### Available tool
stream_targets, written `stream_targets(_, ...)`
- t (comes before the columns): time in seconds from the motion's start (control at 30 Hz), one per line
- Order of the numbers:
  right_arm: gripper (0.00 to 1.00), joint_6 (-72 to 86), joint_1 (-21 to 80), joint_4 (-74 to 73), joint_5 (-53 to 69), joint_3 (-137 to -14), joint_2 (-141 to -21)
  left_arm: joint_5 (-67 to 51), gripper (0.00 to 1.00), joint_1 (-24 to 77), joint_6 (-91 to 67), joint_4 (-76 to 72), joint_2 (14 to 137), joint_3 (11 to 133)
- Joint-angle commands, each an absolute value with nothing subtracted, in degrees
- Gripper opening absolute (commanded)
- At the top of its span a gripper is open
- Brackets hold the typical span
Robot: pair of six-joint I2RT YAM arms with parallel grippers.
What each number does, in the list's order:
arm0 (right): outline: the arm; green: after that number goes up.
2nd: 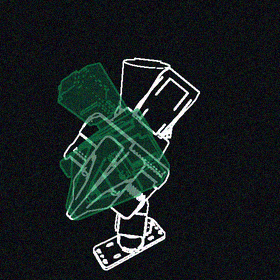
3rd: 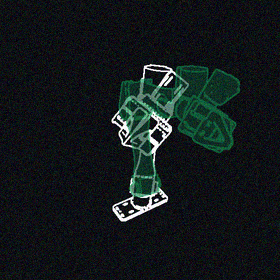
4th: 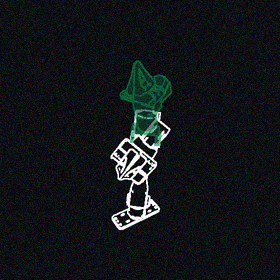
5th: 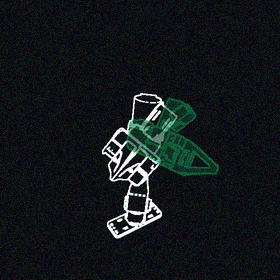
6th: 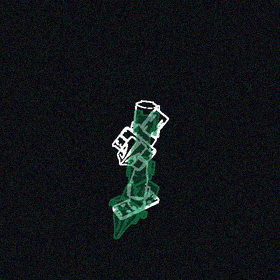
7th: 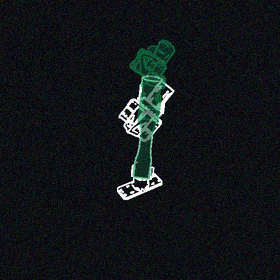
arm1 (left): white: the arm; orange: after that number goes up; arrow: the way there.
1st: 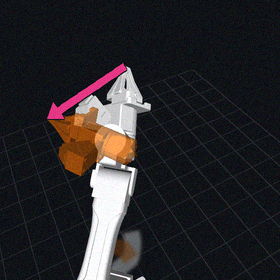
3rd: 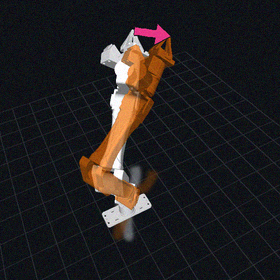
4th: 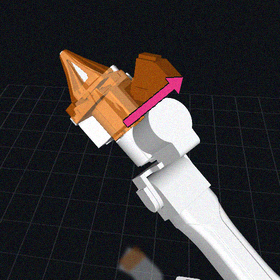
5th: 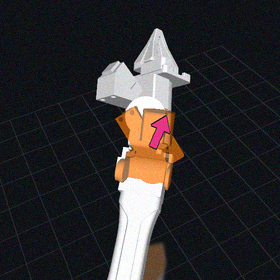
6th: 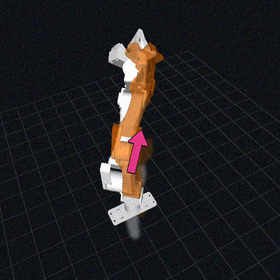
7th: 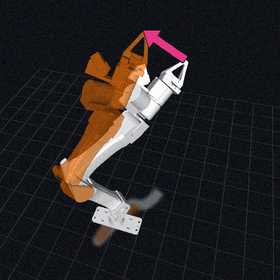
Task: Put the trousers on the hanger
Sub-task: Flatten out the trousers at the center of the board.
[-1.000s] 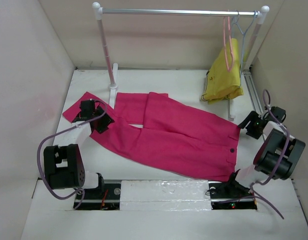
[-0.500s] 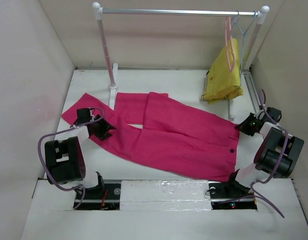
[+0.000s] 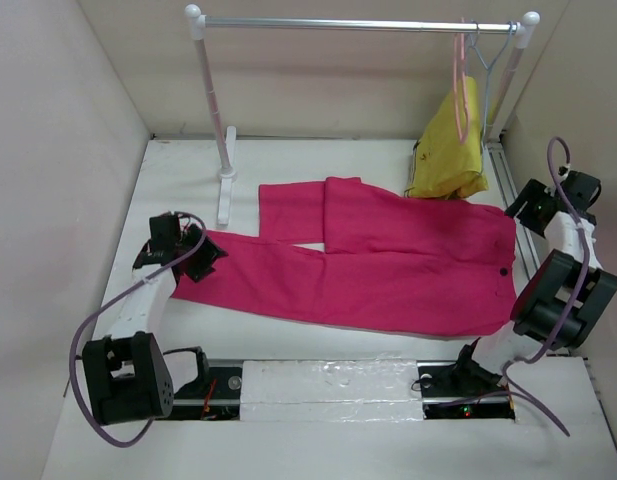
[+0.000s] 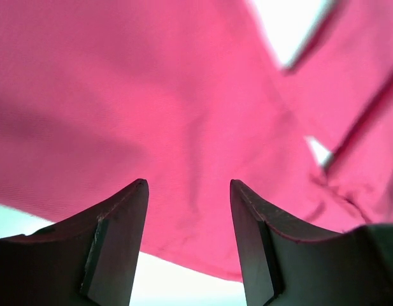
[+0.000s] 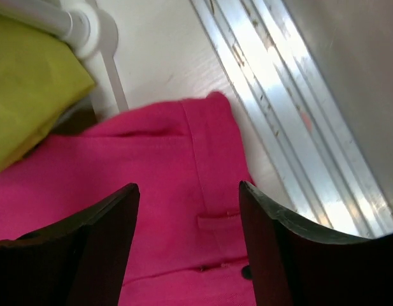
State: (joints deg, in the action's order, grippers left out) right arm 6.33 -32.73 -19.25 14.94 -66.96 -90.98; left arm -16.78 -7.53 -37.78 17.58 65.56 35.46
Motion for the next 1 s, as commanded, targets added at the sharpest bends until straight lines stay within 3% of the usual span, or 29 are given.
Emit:
stream_targets(0.0,0.69,5.44,-31.21,-21.54,14.06,-63.39,-85.28,-12.39,0.50,-4.84,-35.95,16.71,64.41,44.37)
stream_targets(0.03,0.61,6.93,-30.51,-20.32,14.24,-59.19,-80.38,-11.44,0.50,-2.83,-37.08,15.05,65.47,45.69)
stream_targets(0.07,0.34,7.73,-29.72,-19.95,14.15,-57.06,-77.72,-9.86,0.50,-1.33,-37.35,13.90,66.61,48.75)
stream_targets(0.13,0.00,9.39,-25.95,-20.04,13.45,-52.58,-72.71,-4.69,0.51,2.44,-37.35,12.31,72.40,52.19)
stream_targets(0.33,0.00,9.15,-18.38,-20.99,18.18,-36.14,-54.51,-1.05,0.50,9.58,-32.44,16.60,94.81,69.59)
stream_targets(0.43,0.20,8.00,-13.46,-21.88,25.03,-32.09,-48.88,-2.28,0.50,10.20,-29.54,16.87,101.24,73.64)
stream_targets(0.47,0.33,8.00,-10.23,-22.41,25.83,-31.47,-48.08,-2.98,0.50,10.20,-29.01,17.14,102.47,75.48)
stream_targets(0.57,0.46,8.00,-4.68,-22.32,27.69,-28.74,-46.67,-5.01,0.50,12.30,-26.20,17.40,106.42,78.04)
stream_targets(0.87,0.47,13.62,10.27,-21.98,21.89,-26.72,-42.72,-4.30,0.42,14.24,-26.28,15.30,113.90,75.94)
stream_targets(0.93,0.47,14.50,13.34,-21.53,20.31,-27.33,-43.06,-3.88,0.33,14.76,-26.28,15.47,114.96,76.11)
stream_targets(0.97,0.47,14.68,14.32,-21.53,19.87,-27.94,-43.85,-3.78,0.14,14.77,-26.11,15.29,114.96,76.29)
